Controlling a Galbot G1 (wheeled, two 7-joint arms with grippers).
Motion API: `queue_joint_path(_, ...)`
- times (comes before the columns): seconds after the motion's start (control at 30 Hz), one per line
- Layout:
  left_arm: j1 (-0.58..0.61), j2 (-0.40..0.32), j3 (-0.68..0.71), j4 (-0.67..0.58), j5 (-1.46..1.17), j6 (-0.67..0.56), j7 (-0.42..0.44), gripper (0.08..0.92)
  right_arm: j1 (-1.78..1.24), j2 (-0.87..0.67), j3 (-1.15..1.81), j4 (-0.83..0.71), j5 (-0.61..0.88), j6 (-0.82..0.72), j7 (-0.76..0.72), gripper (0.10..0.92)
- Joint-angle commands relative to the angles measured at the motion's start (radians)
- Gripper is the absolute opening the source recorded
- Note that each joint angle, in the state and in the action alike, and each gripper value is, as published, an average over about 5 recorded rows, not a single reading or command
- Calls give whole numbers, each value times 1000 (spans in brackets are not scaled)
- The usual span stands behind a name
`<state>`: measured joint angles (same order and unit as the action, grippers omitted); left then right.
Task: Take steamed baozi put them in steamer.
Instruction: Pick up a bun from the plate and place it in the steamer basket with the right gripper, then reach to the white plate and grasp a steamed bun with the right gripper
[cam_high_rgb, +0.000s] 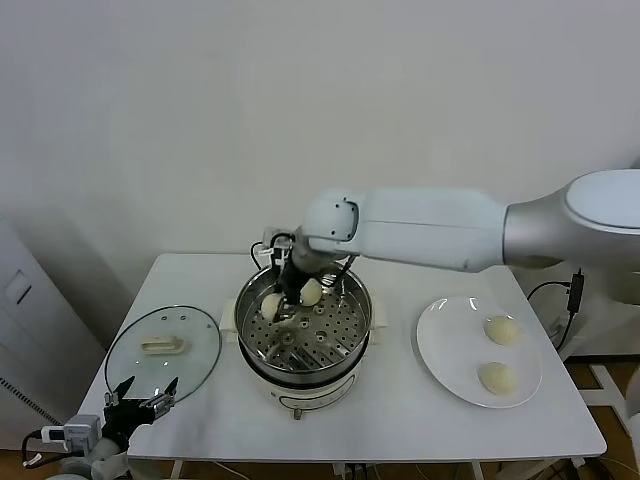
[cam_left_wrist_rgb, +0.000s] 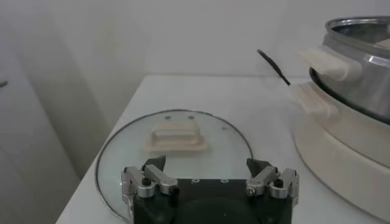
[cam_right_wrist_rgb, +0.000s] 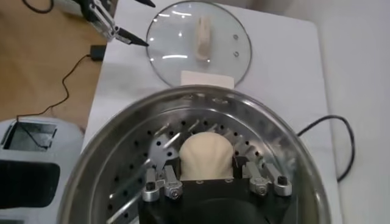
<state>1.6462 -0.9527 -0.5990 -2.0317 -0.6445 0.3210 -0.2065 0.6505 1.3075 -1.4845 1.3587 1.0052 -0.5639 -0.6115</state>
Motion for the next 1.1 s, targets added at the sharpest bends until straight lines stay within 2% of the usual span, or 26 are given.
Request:
queue_joint_path(0.03, 1, -2, 0, 0, 0, -1, 0, 823, -76, 41, 7, -46, -1, -19, 62, 518)
queue_joint_path(0.33, 6, -6, -1, 1, 0, -4, 0, 823, -93, 45, 16, -62, -7, -24, 82, 521)
queue_joint_path(0.43, 8, -6, -2, 0, 0, -5, 0, 823, -85, 40, 25, -65, -7, -22, 81, 562)
queue_joint_path(0.57, 12, -7, -5, 0, -1, -7, 0, 823, -48, 3, 34, -52, -10, -18, 45, 676)
queue_joint_path(0.77, 20, -4, -8, 1, 1, -11, 1, 823, 60, -146, 38, -11, -50, 50, -165, 809)
queue_joint_path(0.97, 26, 5, -13, 0, 2, -11, 0, 823, 228, -363, -62, 76, -111, 115, -346, 822)
queue_joint_path(1.1, 24, 6, -12, -5, 2, -9, 0, 823, 300, -483, -142, 104, -211, 175, -443, 823)
